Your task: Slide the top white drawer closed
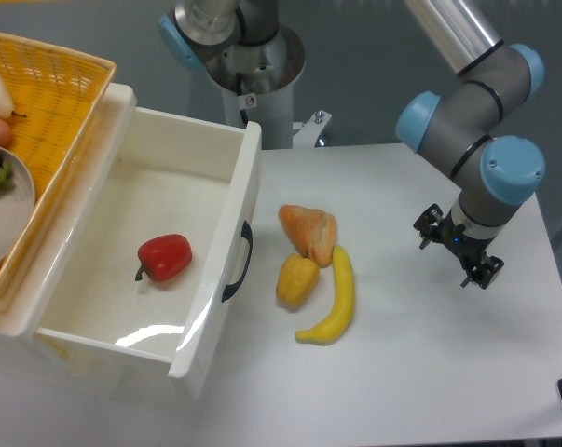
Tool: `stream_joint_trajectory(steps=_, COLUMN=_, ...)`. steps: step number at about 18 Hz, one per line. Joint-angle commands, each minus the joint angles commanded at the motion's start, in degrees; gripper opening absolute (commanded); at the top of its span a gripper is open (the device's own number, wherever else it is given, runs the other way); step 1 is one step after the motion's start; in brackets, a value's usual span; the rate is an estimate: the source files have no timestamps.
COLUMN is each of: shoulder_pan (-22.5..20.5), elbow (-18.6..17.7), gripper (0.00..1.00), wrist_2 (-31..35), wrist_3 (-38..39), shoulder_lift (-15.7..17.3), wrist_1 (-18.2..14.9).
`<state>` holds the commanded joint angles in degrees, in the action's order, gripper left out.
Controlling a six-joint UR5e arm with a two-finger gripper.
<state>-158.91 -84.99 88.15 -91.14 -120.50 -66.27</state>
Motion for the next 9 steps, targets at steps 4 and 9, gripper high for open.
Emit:
stream_joint_trajectory(steps=4, shoulder_pan=0.0, elbow=0.1, gripper=1.00, wrist_2=-0.2, wrist_3=0.0, shoulder_lift=0.2, wrist_1=0.0)
stream_joint_trajectory(steps=9, shoulder_pan=0.2, elbow=-2.4, gripper=1.00, wrist_2=-3.1, wrist_3=1.0, shoulder_lift=0.2, wrist_1=1.2)
